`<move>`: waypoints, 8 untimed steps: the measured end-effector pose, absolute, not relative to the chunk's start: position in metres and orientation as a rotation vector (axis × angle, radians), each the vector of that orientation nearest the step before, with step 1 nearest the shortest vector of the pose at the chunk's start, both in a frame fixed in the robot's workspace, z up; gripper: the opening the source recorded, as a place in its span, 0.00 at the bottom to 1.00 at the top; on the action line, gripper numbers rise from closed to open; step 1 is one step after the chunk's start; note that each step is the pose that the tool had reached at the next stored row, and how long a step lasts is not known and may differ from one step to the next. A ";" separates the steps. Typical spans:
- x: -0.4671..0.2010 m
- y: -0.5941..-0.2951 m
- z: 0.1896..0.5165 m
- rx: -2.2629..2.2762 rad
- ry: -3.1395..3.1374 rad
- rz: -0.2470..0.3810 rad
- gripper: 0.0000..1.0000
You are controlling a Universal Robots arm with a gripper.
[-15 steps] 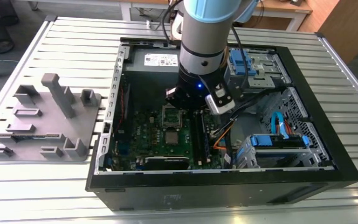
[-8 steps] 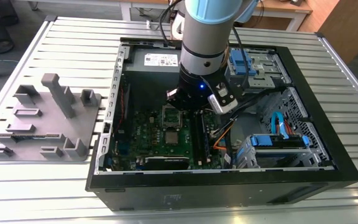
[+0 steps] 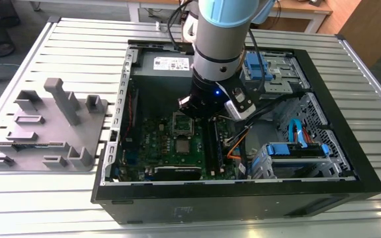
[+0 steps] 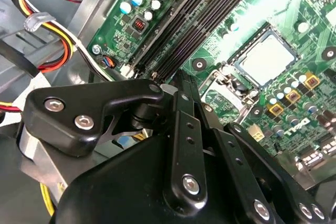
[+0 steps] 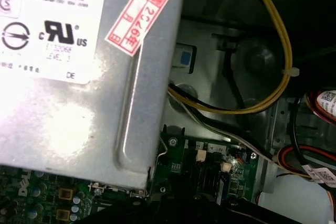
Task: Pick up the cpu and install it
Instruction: 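Close the cpu cover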
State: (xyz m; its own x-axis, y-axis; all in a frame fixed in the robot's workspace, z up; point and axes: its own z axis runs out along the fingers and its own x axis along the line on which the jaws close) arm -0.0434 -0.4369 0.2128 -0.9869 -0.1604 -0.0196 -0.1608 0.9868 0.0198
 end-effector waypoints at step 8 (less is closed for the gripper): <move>-0.042 -0.430 0.212 -0.295 3.110 0.035 0.11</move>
